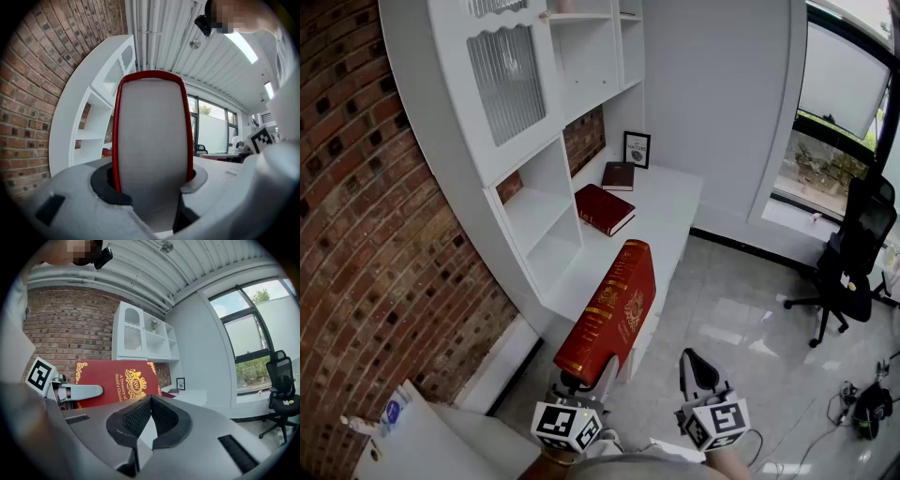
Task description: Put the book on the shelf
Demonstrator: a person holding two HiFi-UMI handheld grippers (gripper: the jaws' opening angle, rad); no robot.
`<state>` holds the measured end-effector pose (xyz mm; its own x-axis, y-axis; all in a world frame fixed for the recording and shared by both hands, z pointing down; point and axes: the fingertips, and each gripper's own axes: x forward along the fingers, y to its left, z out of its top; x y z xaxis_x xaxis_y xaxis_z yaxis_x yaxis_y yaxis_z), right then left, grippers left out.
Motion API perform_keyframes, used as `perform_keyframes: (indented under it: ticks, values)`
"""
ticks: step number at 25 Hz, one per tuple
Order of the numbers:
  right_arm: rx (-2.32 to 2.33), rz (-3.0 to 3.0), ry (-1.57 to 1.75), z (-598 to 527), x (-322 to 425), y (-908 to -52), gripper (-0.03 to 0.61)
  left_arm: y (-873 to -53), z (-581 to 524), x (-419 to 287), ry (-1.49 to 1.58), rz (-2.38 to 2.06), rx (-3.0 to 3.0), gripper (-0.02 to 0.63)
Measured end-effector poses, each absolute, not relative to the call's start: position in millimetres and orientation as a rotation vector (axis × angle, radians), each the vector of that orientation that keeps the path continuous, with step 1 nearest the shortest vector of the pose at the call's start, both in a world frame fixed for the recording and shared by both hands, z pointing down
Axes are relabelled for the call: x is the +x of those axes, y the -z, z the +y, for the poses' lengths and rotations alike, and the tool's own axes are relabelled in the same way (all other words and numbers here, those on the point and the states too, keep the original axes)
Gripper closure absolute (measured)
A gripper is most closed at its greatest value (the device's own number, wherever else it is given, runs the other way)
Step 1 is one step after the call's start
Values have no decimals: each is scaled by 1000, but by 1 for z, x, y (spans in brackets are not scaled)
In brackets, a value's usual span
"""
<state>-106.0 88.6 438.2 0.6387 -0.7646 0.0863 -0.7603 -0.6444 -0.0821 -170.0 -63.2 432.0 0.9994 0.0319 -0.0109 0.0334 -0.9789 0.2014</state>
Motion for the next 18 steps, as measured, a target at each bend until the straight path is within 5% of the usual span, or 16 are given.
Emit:
perform_keyframes:
  ticks: [18]
  values:
    - [-2732, 1352, 98, 124, -167, -422, 572, -427, -24, -216, -19, 45, 2959, 378]
